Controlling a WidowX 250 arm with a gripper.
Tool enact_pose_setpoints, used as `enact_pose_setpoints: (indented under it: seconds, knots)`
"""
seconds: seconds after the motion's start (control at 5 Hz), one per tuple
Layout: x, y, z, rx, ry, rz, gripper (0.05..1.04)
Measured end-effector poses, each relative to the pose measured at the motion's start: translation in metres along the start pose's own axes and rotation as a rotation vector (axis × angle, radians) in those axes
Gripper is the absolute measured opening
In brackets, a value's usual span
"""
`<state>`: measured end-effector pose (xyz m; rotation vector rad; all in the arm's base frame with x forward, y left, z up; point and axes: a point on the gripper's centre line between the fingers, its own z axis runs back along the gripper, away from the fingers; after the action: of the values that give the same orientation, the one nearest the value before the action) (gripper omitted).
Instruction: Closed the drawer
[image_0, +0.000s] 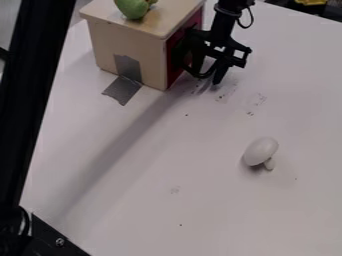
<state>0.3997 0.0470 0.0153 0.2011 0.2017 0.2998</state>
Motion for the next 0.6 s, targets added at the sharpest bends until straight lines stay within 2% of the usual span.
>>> enact_pose_setpoints:
  seconds: [0.2, 0.4, 0.6]
  knots:
    - [0.005, 0.000, 0.007, 0.012, -0.027, -0.025, 0.953]
    - [0.006, -0.010, 0.025, 0.009, -0.084, -0.075, 0.995]
    - [0.010, -0.026, 0.072, -0.055, -0.206, -0.128, 0.996]
